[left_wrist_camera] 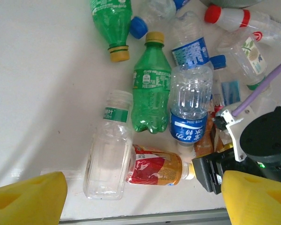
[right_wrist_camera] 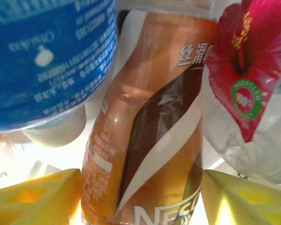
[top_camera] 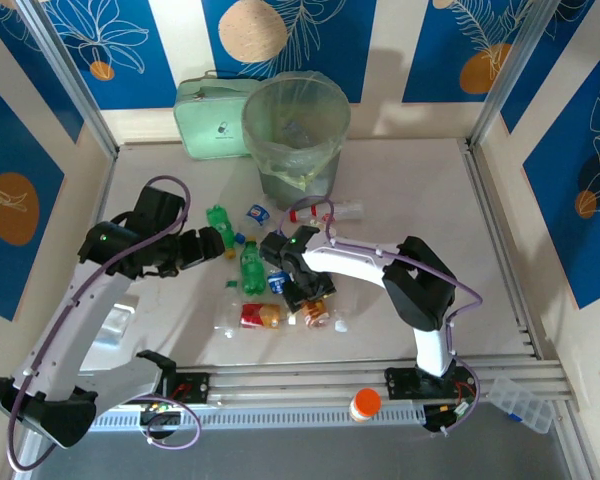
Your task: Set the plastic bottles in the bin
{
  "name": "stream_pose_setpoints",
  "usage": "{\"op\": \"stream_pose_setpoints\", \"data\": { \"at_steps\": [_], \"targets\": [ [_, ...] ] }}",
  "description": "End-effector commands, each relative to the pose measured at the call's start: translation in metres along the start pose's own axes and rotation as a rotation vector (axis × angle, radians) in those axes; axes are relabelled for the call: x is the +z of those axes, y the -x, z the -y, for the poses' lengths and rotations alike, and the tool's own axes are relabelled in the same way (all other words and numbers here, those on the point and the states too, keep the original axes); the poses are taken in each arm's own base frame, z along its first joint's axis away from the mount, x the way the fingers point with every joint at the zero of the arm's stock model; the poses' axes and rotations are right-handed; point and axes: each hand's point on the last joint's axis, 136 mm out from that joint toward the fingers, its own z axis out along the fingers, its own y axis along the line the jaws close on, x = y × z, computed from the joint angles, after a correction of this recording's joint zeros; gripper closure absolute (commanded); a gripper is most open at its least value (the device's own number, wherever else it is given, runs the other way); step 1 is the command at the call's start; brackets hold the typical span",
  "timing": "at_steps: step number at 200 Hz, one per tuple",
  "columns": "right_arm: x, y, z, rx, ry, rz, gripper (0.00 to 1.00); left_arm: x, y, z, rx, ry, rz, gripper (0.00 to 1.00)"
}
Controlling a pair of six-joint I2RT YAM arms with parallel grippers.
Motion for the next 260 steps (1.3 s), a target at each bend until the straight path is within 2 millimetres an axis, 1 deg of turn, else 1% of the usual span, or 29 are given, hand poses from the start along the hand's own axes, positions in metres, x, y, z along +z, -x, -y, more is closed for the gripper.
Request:
{"op": "stream_pose_setpoints", "data": {
  "at_steps": [1,20,39,59,74,94,107,123,135,147,174,227,260],
  "targets": [
    [-0.007,-0.003,0.003,-0.003,0.037,0.006,0.34,-0.015,0.01,0.007,0.046,-0.009,0.02,0.15],
    [-0.008,-0.006,0.006,-0.017,0.06,0.018,0.37,-0.017,0.018,0.012,0.076,-0.002,0.018,0.15],
    [-0.003,-0.011,0.016,-0.005,0.07,0.007,0.39,-0.018,0.024,0.011,0.088,0.016,0.037,0.14],
    [-0.003,-0.016,0.018,0.009,0.094,0.004,0.39,-0.016,0.023,0.011,0.069,0.005,0.045,0.14],
    [-0.006,-0.014,0.015,0.005,0.112,0.021,0.4,-0.015,0.023,0.012,0.067,-0.003,0.05,0.14],
    [-0.009,-0.008,0.013,0.011,0.104,0.005,0.42,-0.014,0.025,0.003,0.061,0.042,0.069,0.14],
    [-0.009,-0.004,0.012,0.011,0.097,0.005,0.43,-0.014,0.024,0.0,0.059,0.049,0.075,0.14],
    [-0.007,-0.003,0.012,0.016,0.086,-0.002,0.46,-0.013,0.022,0.001,0.061,0.028,0.077,0.15],
    [-0.008,-0.004,0.012,0.026,0.085,-0.004,0.48,-0.012,0.02,-0.001,0.062,0.031,0.083,0.14],
    [-0.013,-0.006,0.01,0.029,0.097,0.001,0.49,-0.012,0.019,-0.005,0.062,0.043,0.087,0.14],
    [-0.033,-0.01,0.005,0.01,0.115,0.042,0.49,-0.007,0.015,-0.005,0.072,0.039,0.084,0.14],
    [-0.066,-0.016,0.009,0.0,0.138,0.12,0.49,0.002,0.01,-0.011,0.058,0.045,0.081,0.14],
    [-0.089,-0.013,0.009,-0.018,0.172,0.198,0.49,0.006,0.013,-0.002,0.06,0.013,0.073,0.14]
  ]
}}
